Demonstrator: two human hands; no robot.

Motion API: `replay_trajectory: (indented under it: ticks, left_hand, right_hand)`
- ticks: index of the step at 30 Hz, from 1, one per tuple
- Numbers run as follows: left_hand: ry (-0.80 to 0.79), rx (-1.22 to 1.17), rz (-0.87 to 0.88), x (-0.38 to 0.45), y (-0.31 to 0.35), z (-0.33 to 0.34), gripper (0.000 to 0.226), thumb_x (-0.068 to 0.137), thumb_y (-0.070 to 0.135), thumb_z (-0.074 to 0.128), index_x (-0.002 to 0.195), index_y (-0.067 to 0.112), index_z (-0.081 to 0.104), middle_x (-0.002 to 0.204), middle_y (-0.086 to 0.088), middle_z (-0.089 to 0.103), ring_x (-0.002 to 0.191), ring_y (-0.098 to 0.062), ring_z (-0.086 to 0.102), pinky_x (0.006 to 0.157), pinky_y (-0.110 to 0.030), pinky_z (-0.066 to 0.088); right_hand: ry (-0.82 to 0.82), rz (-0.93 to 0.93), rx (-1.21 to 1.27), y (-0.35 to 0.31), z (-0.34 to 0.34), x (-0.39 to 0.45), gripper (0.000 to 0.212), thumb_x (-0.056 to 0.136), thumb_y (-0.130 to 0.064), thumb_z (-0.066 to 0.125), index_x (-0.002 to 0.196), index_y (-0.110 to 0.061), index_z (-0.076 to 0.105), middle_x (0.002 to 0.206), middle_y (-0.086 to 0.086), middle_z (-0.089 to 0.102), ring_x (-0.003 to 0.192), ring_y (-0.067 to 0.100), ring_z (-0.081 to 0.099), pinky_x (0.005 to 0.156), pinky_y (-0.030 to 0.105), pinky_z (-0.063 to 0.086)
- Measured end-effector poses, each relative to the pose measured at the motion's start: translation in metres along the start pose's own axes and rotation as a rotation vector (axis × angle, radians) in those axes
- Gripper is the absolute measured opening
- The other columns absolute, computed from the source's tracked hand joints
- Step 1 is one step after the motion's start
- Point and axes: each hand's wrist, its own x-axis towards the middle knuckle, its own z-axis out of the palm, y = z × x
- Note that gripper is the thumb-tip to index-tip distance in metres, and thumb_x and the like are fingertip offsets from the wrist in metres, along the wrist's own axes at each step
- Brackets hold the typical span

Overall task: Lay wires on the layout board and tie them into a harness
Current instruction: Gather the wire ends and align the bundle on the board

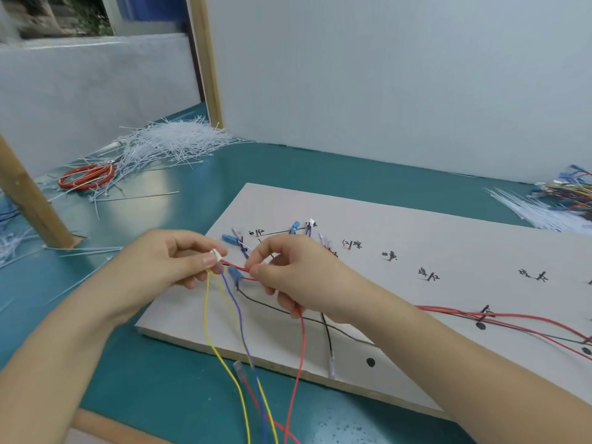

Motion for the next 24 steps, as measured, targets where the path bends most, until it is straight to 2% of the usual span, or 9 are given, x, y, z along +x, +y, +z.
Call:
replay_trajectory:
  ticks: [3, 7, 14, 21, 24]
  left_hand:
    - [0.066, 0.049, -0.027, 0.0, -0.011, -0.005, 0.016, 0.084, 0.0, 0.061, 0.087, 0.011, 0.072, 0.068, -0.002, 0.07, 0.057, -0.001, 0.059, 0.052, -0.011, 0.048]
    - [0.148, 0.068, -0.074, 0.006, -0.018, -0.002, 0.016, 0.085, -0.003, 0.06, 0.081, 0.01, 0.07, 0.054, 0.0, 0.06, 0.044, -0.001, 0.053, 0.047, -0.012, 0.047]
    - [0.184, 0.071, -0.075, 0.013, -0.02, -0.004, 0.02, 0.086, -0.005, 0.058, 0.079, 0.013, 0.065, 0.065, -0.006, 0.057, 0.042, 0.001, 0.052, 0.046, -0.011, 0.047]
    - [0.232, 0.107, -0.059, 0.014, -0.024, -0.003, 0.021, 0.087, -0.004, 0.057, 0.078, 0.013, 0.064, 0.065, -0.008, 0.056, 0.041, 0.001, 0.051, 0.046, -0.011, 0.047]
    - [0.249, 0.1, -0.027, 0.015, -0.023, 0.0, 0.02, 0.088, -0.004, 0.056, 0.078, 0.012, 0.063, 0.063, -0.009, 0.055, 0.041, 0.001, 0.05, 0.044, -0.012, 0.046]
  right_hand:
    - [0.01, -0.043, -0.147, 0.003, 0.012, 0.011, 0.013, 0.089, -0.012, 0.046, 0.088, -0.02, 0.057, 0.061, -0.003, 0.052, 0.029, 0.005, 0.045, 0.035, 0.016, 0.039]
    - [0.044, -0.078, -0.258, 0.008, 0.017, 0.024, 0.014, 0.088, -0.012, 0.046, 0.087, -0.02, 0.058, 0.062, -0.008, 0.052, 0.03, 0.0, 0.045, 0.035, 0.012, 0.037]
    - [0.051, -0.058, -0.235, 0.011, 0.019, 0.035, 0.016, 0.089, -0.013, 0.046, 0.08, -0.024, 0.054, 0.058, -0.007, 0.055, 0.031, 0.002, 0.046, 0.034, 0.012, 0.037]
    - [0.076, -0.075, -0.228, 0.011, 0.023, 0.041, 0.018, 0.088, -0.007, 0.041, 0.082, -0.02, 0.053, 0.055, -0.003, 0.054, 0.029, 0.002, 0.045, 0.033, 0.012, 0.036]
    - [0.114, -0.08, -0.242, 0.01, 0.02, 0.043, 0.018, 0.088, -0.009, 0.043, 0.082, -0.021, 0.055, 0.062, -0.007, 0.052, 0.03, 0.001, 0.045, 0.034, 0.011, 0.035]
